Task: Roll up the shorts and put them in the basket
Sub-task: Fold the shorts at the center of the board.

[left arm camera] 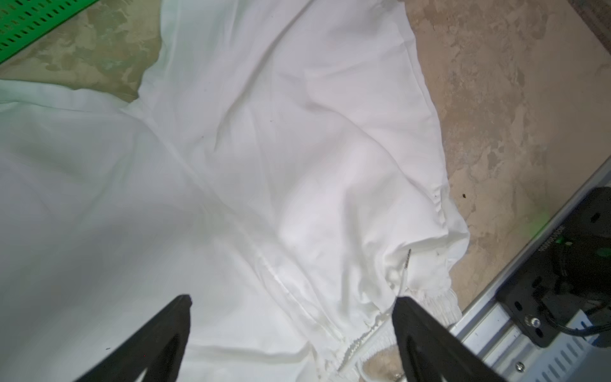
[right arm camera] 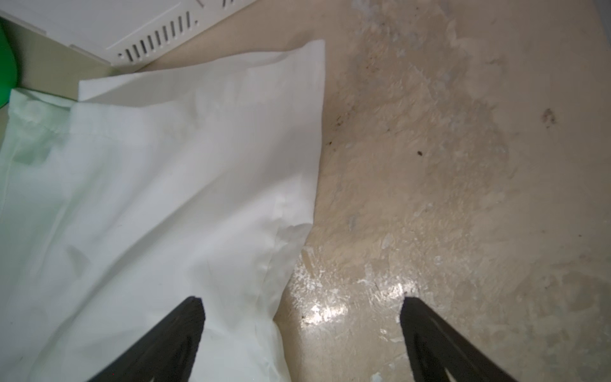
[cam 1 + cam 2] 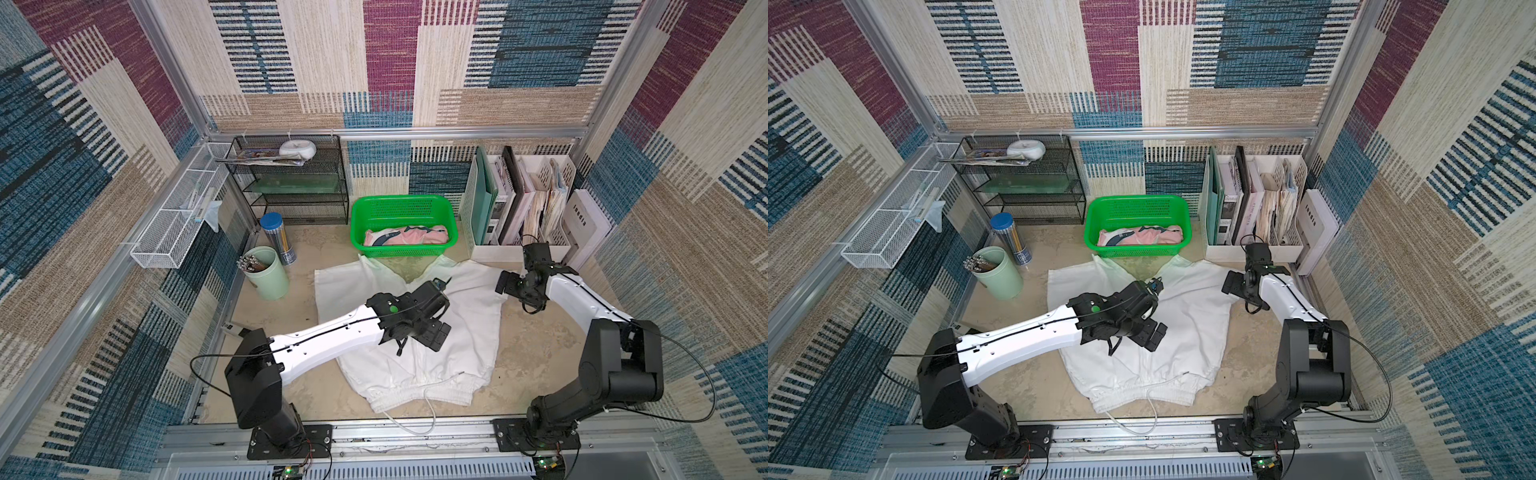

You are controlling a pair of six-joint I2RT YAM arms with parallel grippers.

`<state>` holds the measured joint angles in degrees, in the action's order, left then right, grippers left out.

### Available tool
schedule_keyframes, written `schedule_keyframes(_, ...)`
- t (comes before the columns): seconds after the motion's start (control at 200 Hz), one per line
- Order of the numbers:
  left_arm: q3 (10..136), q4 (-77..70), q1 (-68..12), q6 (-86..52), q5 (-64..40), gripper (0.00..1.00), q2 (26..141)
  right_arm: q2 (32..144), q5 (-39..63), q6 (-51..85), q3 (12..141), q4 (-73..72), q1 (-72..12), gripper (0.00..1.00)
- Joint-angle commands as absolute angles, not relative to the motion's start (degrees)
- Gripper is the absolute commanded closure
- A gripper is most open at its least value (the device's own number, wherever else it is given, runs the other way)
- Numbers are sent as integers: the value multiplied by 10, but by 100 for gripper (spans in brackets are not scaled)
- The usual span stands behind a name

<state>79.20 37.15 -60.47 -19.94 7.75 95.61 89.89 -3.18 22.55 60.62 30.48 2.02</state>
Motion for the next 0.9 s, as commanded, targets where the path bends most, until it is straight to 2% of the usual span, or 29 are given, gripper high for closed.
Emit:
schedule_keyframes(0.0, 818, 363, -631, -198, 100, 1, 992, 915, -33, 213, 618, 286, 25, 2)
schedule_keyframes(0.345, 924, 386, -742, -168, 121, 1, 1114, 961, -8, 213, 621, 257, 26, 3)
schedule_keyframes(0.751, 973, 381, -780, -150, 106, 0, 1199, 986, 17, 212, 614, 234, 36, 3)
schedule_keyframes(0.896, 986, 387, -783, -148, 98, 5, 1226, 998, 23, 213, 617, 230, 39, 3)
